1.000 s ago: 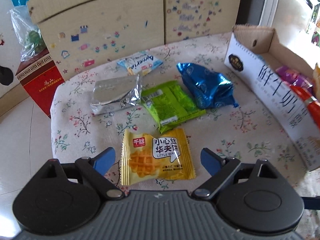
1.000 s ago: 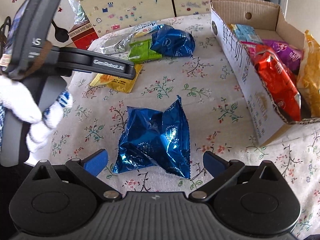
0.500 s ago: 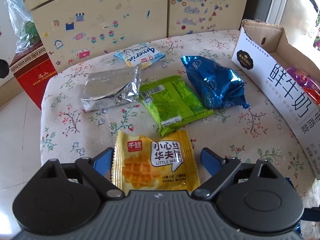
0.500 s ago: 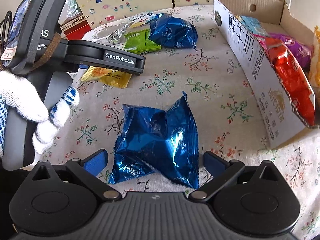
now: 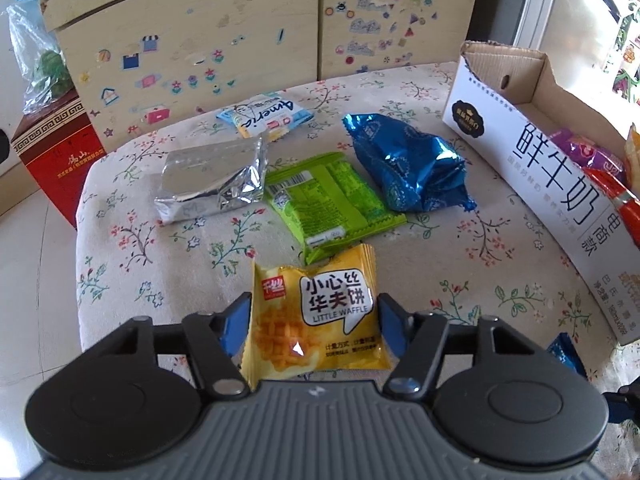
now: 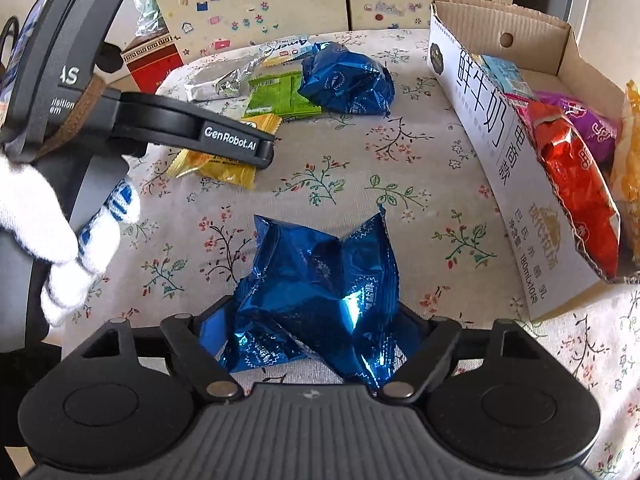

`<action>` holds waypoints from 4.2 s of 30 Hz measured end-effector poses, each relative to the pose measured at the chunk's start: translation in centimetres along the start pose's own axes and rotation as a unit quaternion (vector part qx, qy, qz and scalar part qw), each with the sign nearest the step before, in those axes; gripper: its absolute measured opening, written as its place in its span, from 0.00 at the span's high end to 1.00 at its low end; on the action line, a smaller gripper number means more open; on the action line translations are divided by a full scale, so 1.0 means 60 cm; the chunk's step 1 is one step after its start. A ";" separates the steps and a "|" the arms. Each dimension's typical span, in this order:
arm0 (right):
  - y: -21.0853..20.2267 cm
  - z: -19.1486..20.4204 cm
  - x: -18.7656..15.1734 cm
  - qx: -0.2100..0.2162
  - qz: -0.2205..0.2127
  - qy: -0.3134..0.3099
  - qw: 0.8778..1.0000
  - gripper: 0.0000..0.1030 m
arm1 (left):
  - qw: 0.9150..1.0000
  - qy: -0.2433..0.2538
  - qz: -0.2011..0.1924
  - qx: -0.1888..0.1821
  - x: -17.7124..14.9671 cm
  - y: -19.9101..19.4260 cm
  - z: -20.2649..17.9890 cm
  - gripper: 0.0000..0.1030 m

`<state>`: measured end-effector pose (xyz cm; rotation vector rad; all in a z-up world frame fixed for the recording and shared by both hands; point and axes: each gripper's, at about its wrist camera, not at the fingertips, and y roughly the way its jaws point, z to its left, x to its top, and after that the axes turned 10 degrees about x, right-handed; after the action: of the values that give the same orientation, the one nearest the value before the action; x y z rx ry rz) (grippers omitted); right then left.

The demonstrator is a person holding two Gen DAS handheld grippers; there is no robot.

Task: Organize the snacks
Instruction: 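Grasp the blue foil packet with right tool while left tool grasps yellow waffle packet, then carry both held packets toward the cardboard box, then release both packets into the box and withdraw both tools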

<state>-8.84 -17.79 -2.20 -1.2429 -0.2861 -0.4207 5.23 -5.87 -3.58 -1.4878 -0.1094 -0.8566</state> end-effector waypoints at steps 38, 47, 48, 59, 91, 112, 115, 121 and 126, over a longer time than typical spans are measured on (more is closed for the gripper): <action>-0.080 -0.026 0.021 0.007 -0.054 0.020 0.998 0.23 | 0.998 -0.024 -0.045 0.026 -0.022 -0.114 0.021 0.40; -0.130 -0.029 0.056 0.003 -0.093 -0.014 0.996 0.23 | 0.996 -0.030 -0.076 0.034 -0.004 -0.149 0.023 0.40; -0.134 -0.032 0.059 0.004 -0.095 -0.013 0.995 0.23 | 0.996 -0.033 -0.078 0.033 -0.002 -0.151 0.023 0.40; -0.179 -0.077 0.091 0.010 -0.145 0.009 0.989 0.23 | 0.992 -0.025 -0.125 0.027 0.027 -0.187 0.000 0.40; -0.229 -0.252 0.171 -0.034 -0.222 0.142 0.964 0.23 | 0.983 0.025 -0.150 -0.099 0.150 -0.141 -0.193 0.40; -0.212 -0.289 0.192 -0.049 -0.232 0.213 0.948 0.04 | 0.982 0.001 -0.133 -0.136 0.183 -0.095 -0.246 0.15; -0.214 -0.287 0.192 -0.047 -0.233 0.211 0.948 0.04 | 0.983 0.000 -0.135 -0.121 0.183 -0.102 -0.238 0.14; -0.209 -0.281 0.194 -0.037 -0.229 0.208 0.950 0.04 | 0.987 0.004 -0.124 -0.098 0.178 -0.109 -0.222 0.14; -0.200 -0.272 0.199 -0.028 -0.219 0.196 0.955 0.04 | 0.989 -0.005 -0.121 -0.084 0.177 -0.117 -0.191 0.14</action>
<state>-4.02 -38.27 8.25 -1.1176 -0.2075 -1.0510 3.91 -19.64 6.51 -1.6593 -0.2332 -1.0758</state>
